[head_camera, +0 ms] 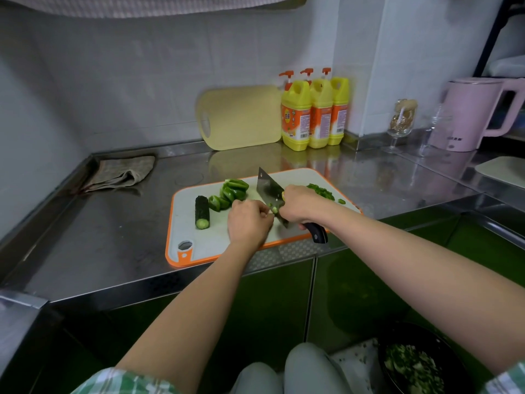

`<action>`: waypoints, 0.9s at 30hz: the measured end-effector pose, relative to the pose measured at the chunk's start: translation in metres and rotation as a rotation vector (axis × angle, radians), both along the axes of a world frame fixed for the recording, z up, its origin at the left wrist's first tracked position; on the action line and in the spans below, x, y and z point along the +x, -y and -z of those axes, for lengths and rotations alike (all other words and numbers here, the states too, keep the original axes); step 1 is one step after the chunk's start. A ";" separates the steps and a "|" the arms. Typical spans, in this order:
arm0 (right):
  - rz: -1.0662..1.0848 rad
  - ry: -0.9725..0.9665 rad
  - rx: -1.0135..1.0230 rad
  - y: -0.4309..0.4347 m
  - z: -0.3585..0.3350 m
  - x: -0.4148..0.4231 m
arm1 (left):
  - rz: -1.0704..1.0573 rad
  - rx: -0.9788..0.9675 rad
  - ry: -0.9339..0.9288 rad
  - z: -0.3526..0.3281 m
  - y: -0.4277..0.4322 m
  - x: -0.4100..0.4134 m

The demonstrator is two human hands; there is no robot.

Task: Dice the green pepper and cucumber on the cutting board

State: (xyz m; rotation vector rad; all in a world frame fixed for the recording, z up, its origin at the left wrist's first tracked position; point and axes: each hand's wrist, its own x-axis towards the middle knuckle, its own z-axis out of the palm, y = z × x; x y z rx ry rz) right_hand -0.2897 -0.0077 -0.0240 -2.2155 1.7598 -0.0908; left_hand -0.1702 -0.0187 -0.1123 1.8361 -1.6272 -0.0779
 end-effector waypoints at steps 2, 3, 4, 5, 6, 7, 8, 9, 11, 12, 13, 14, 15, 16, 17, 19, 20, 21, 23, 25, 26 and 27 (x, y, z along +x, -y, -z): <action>-0.013 -0.003 0.008 -0.001 -0.002 -0.003 | 0.008 -0.004 0.034 0.000 0.000 0.001; -0.016 -0.003 0.009 -0.001 -0.002 -0.005 | 0.013 -0.002 0.041 -0.001 0.000 0.001; -0.016 0.000 0.006 -0.001 -0.001 -0.007 | 0.016 0.000 0.046 -0.001 0.000 0.000; -0.010 0.008 0.000 0.000 0.001 -0.007 | 0.016 -0.002 0.049 -0.002 0.000 -0.001; -0.006 0.018 -0.010 0.001 0.003 -0.006 | 0.013 -0.007 0.053 -0.003 0.000 -0.001; 0.001 0.032 -0.019 0.003 0.006 -0.004 | 0.007 -0.014 0.062 -0.004 0.000 -0.002; 0.005 0.042 -0.032 0.004 0.009 -0.002 | 0.000 -0.021 0.077 -0.004 -0.001 -0.003; 0.010 0.050 -0.043 0.005 0.011 0.000 | -0.008 -0.024 0.093 -0.004 -0.001 -0.004; 0.016 0.070 -0.044 0.009 0.013 0.002 | -0.011 -0.022 0.092 -0.005 -0.001 -0.004; 0.018 0.086 -0.040 0.011 0.013 0.002 | -0.005 -0.022 0.080 -0.005 -0.001 -0.004; 0.023 0.105 -0.034 0.014 0.014 0.001 | 0.004 -0.022 0.069 -0.005 0.000 -0.004; 0.032 0.134 -0.029 0.016 0.015 -0.001 | 0.012 -0.021 0.059 -0.004 0.000 -0.003; 0.047 0.172 -0.026 0.018 0.018 -0.003 | 0.016 -0.015 0.047 -0.004 0.000 -0.002; 0.064 0.212 -0.031 0.020 0.021 -0.007 | 0.017 -0.007 0.032 -0.004 0.001 -0.002; 0.083 0.246 -0.039 0.022 0.024 -0.011 | 0.015 0.003 0.014 -0.005 0.001 -0.001; 0.111 0.304 -0.054 0.026 0.027 -0.019 | 0.009 0.021 -0.015 -0.006 0.000 -0.001; 0.119 0.342 -0.059 0.028 0.027 -0.023 | 0.007 0.026 -0.027 -0.006 0.000 -0.001; 0.125 0.380 -0.061 0.029 0.024 -0.026 | 0.004 0.025 -0.037 -0.007 0.000 -0.001; 0.110 0.430 -0.063 0.029 0.016 -0.029 | -0.013 0.015 -0.041 -0.007 -0.001 -0.001; 0.073 0.429 -0.040 0.023 0.010 -0.029 | -0.030 0.010 -0.016 -0.009 -0.002 -0.001; 0.063 0.415 -0.017 0.019 0.010 -0.027 | -0.038 0.012 -0.005 -0.010 -0.004 -0.001; 0.058 0.398 0.008 0.015 0.013 -0.024 | -0.048 0.014 0.003 -0.011 -0.005 -0.001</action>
